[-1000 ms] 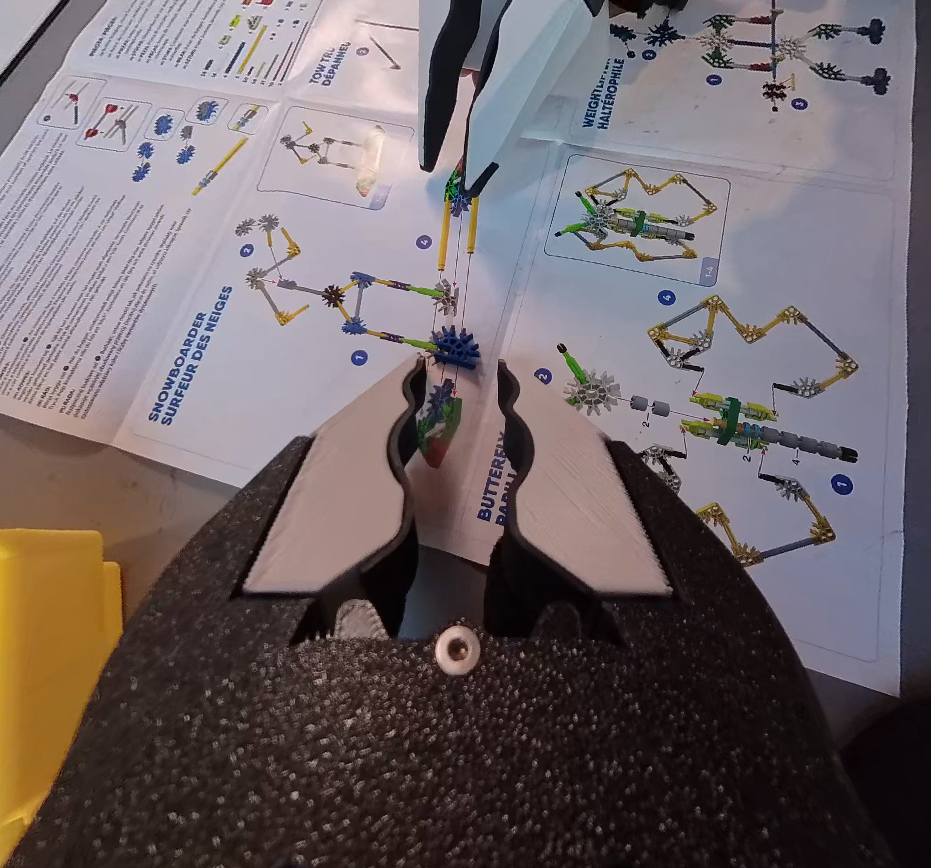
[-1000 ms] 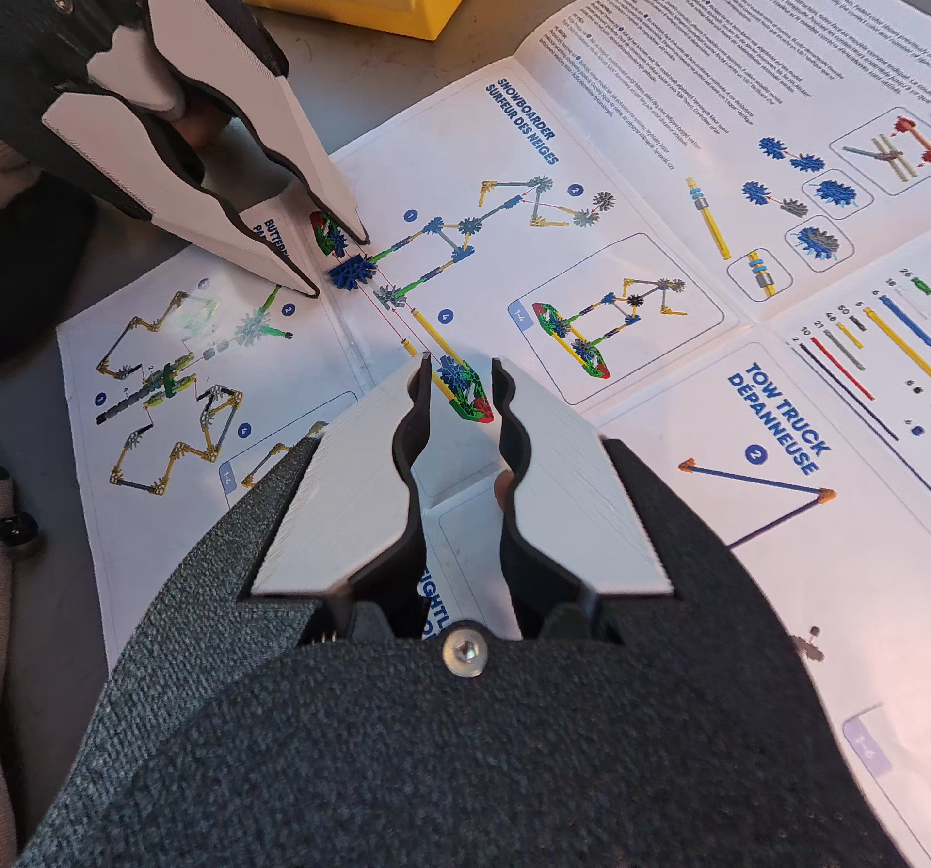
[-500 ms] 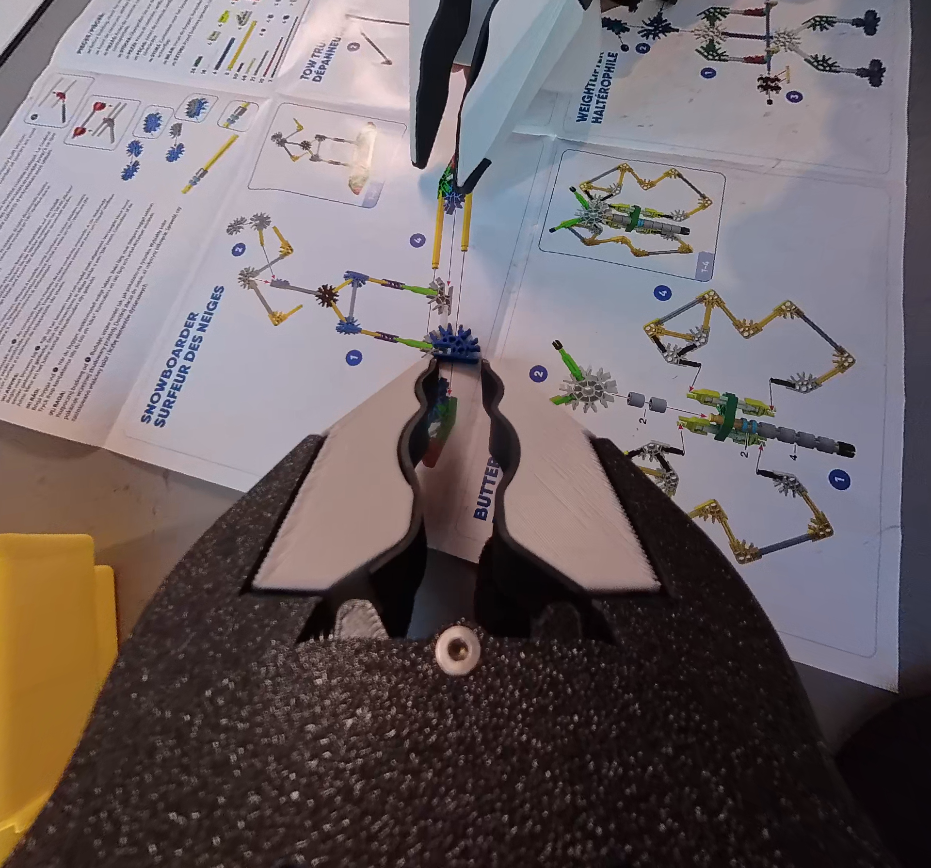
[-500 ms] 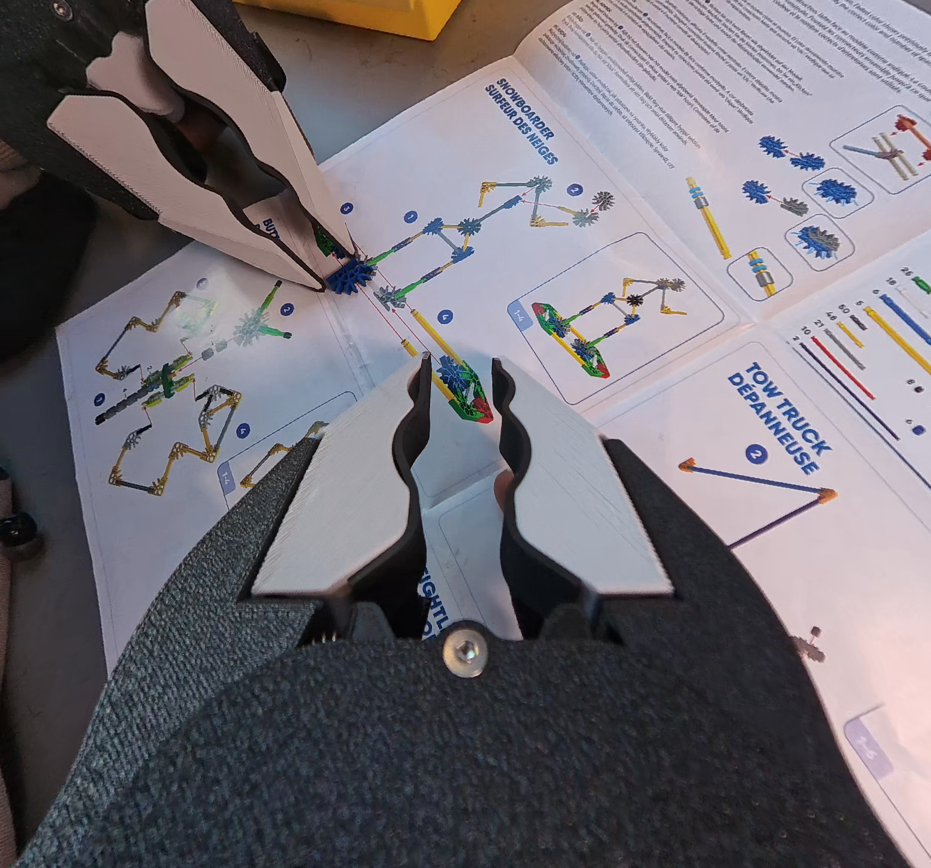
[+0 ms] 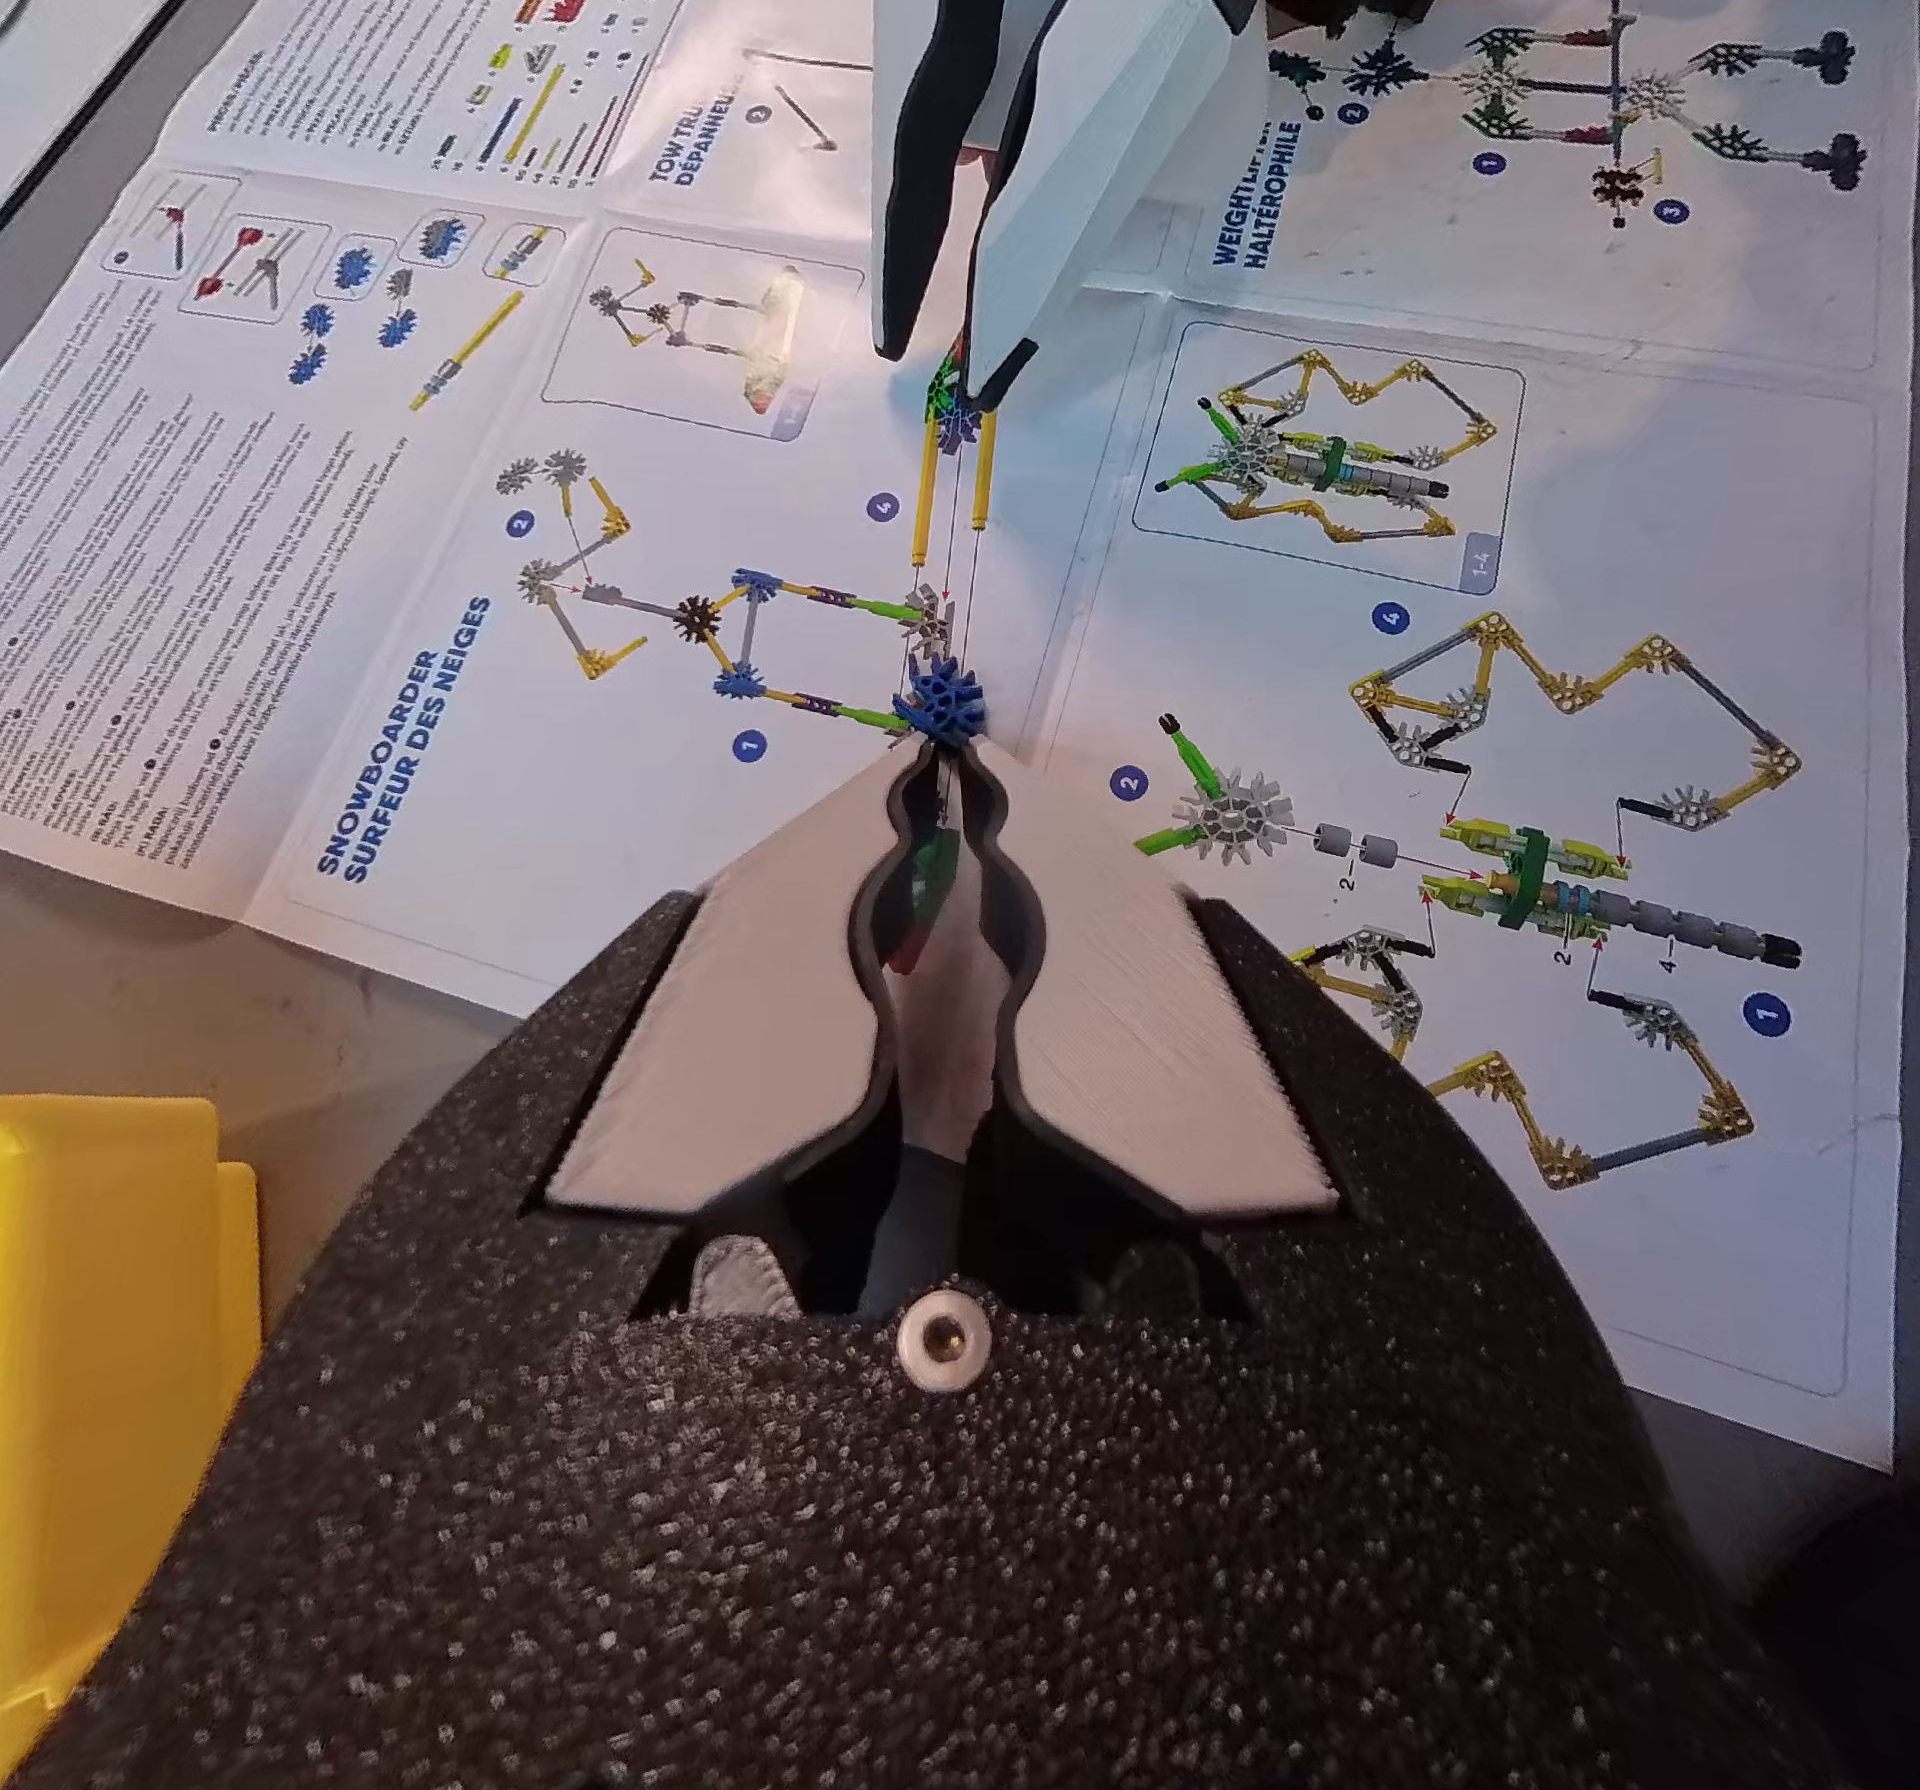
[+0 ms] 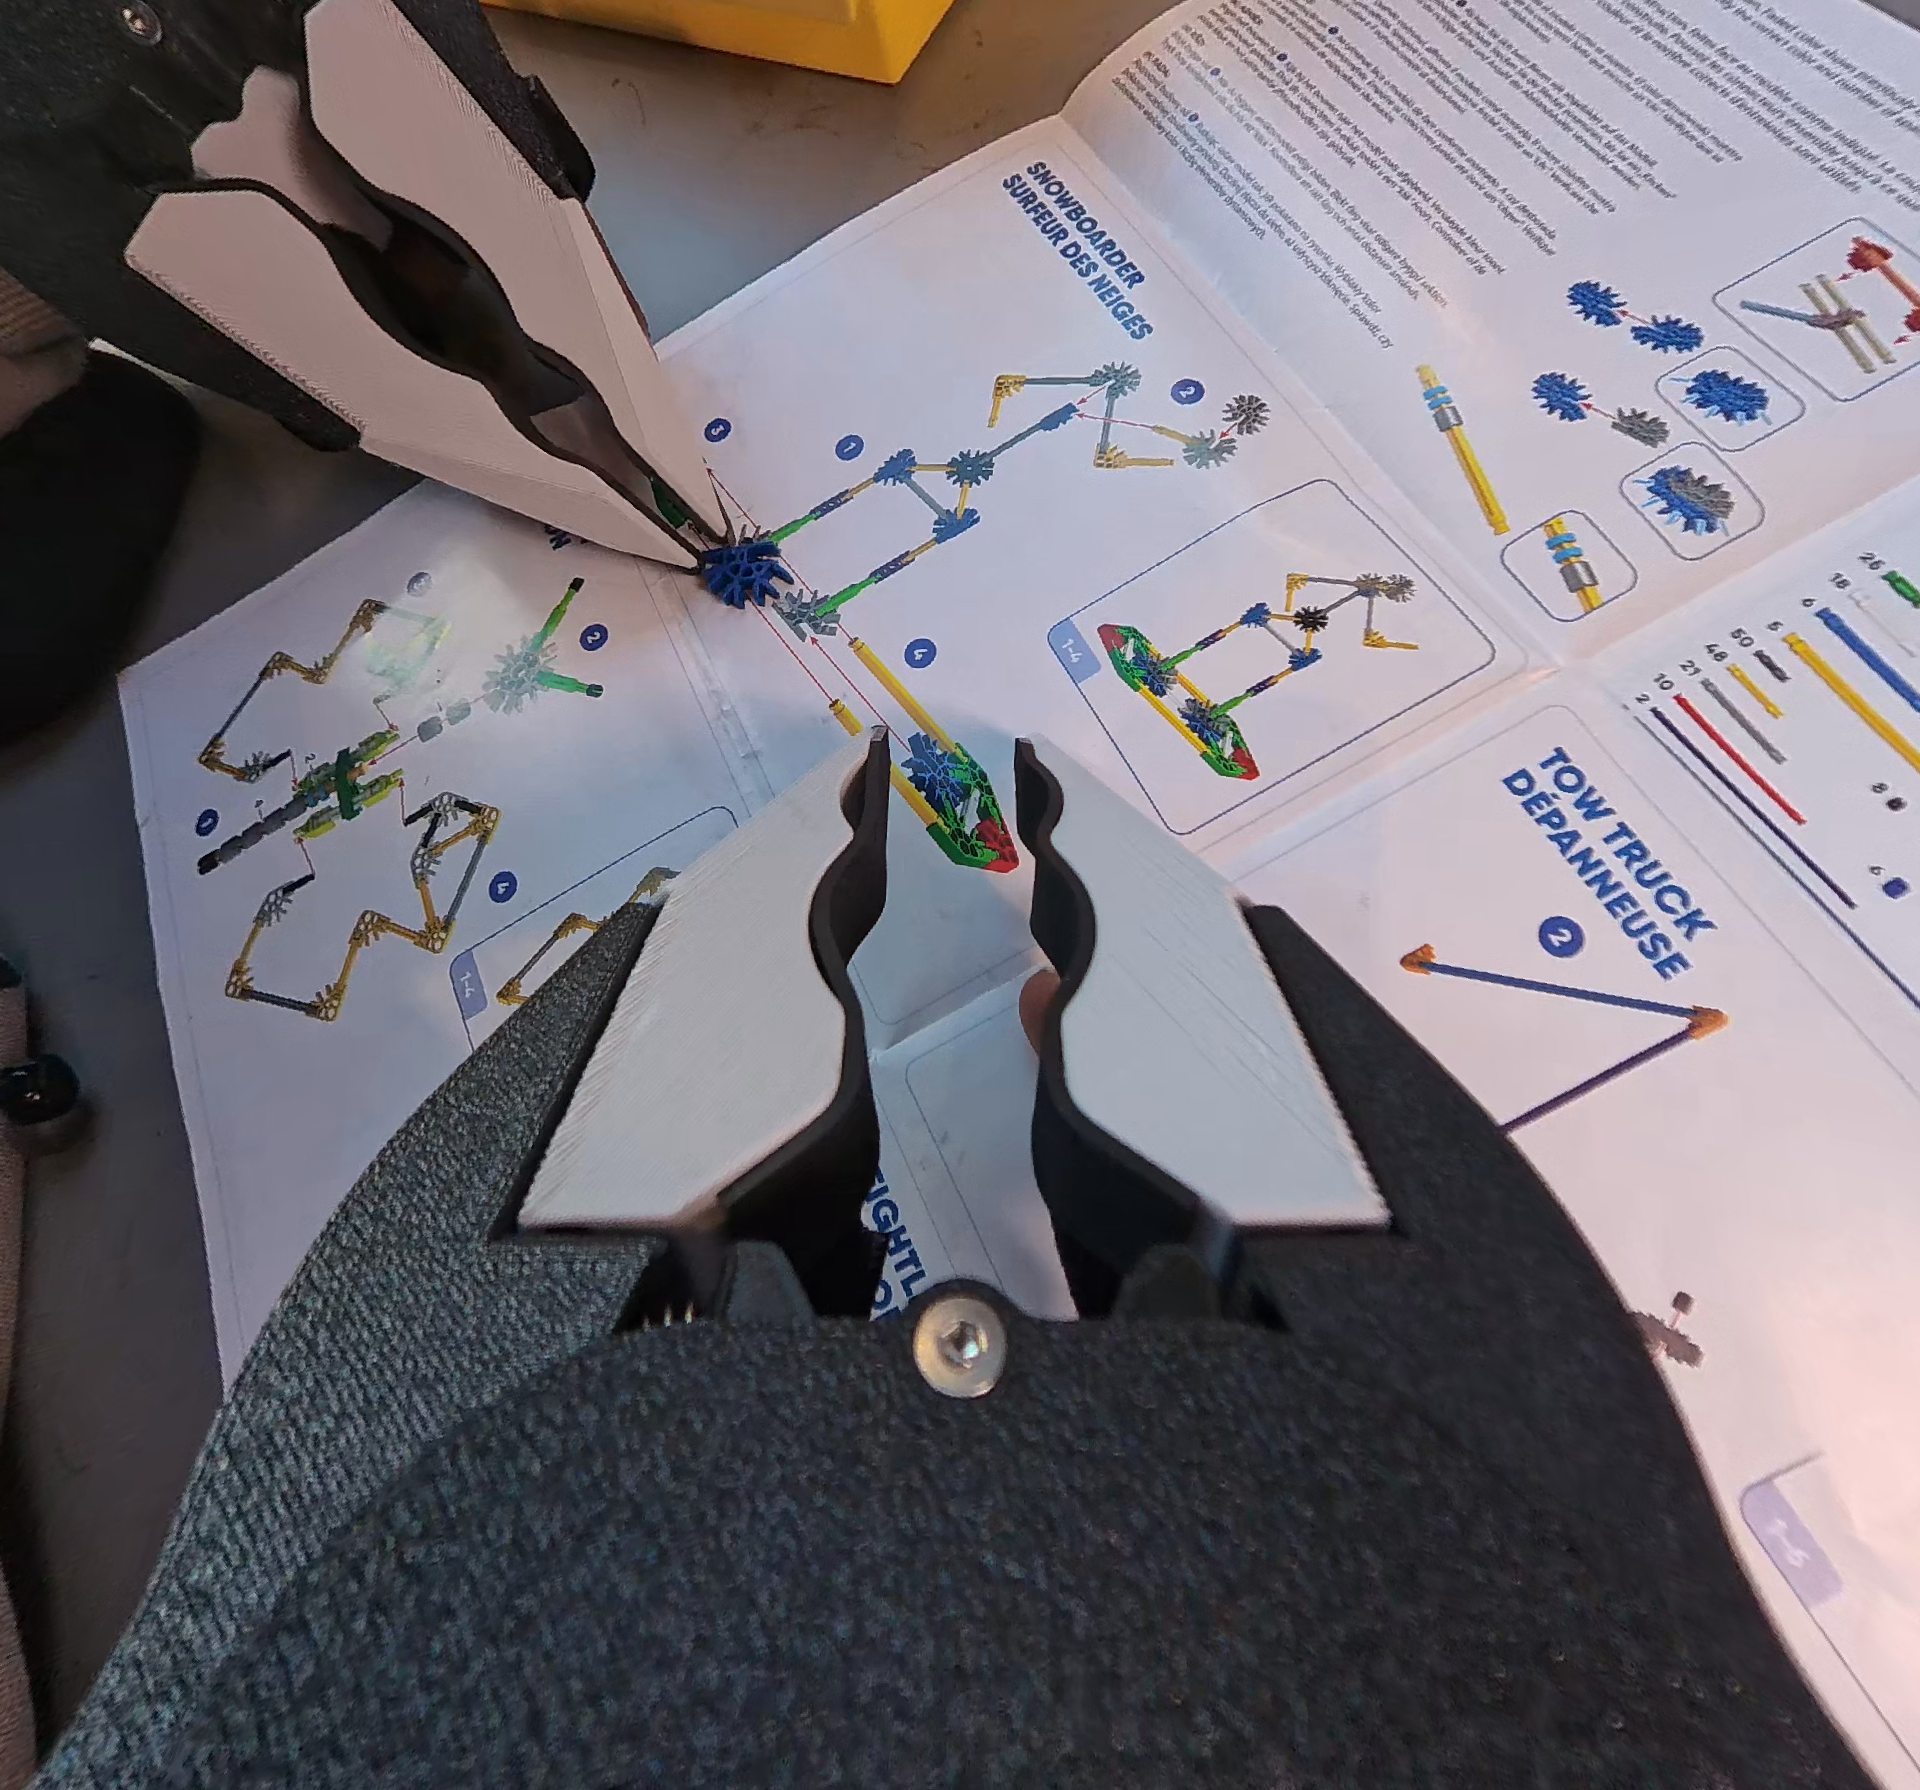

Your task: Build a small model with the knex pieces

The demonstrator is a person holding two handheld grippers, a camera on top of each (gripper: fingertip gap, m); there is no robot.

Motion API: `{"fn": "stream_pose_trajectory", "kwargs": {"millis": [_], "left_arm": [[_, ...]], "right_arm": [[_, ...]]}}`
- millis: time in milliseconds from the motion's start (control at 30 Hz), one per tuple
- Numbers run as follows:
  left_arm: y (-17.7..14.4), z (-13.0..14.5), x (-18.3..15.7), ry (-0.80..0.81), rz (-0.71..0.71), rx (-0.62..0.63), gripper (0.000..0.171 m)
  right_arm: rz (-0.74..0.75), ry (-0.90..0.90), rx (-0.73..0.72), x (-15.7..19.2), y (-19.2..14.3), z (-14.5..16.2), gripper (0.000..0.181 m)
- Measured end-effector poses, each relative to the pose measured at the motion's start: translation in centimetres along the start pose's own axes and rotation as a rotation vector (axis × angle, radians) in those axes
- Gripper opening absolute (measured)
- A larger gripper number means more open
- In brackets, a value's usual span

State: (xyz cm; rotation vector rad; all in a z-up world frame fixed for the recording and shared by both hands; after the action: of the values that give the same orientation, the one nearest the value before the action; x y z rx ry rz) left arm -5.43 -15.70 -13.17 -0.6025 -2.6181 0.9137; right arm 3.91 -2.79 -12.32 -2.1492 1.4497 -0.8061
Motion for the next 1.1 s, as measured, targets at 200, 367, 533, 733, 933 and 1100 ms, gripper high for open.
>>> {"fn": "stream_pose_trajectory", "kwargs": {"millis": [200,367,533,733,933,1100], "left_arm": [[-0.1,-0.1,0.4,-0.015,-0.013,-0.012,0.012],[0.0,-0.1,0.0,-0.004,0.007,-0.010,0.012],[0.0,-0.3,-0.4,0.004,0.040,-0.024,0.012],[-0.4,-0.7,0.0,-0.012,0.023,-0.058,0.011],[0.1,-0.4,0.5,-0.017,-0.027,-0.032,0.029],[0.2,-0.4,0.4,-0.011,-0.018,-0.029,0.029]], "right_arm": [[0.000,-0.002,0.001,0.0,0.0,0.0,0.022],[0.000,-0.002,0.001,0.0,0.0,0.0,0.022],[0.000,-0.002,0.000,0.0,0.0,0.0,0.022],[0.000,-0.003,0.000,-0.1,0.0,0.0,0.023],[-0.001,-0.004,0.000,0.0,0.0,0.0,0.022],[-0.003,-0.004,0.000,-0.1,0.0,0.0,0.023]]}}
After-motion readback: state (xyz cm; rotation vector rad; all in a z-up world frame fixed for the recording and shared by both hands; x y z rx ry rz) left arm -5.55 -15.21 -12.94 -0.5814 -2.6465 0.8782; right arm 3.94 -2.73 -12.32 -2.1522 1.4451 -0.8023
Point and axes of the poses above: each gripper's, where its closed fingertips meet, y out along the fingers, z out of its underside, x = y × z across the jaws, the point moved 6 cm from there along -y, back along the fingers, and after that the axes turned 4 degrees about -z, right-handed, at the moved point
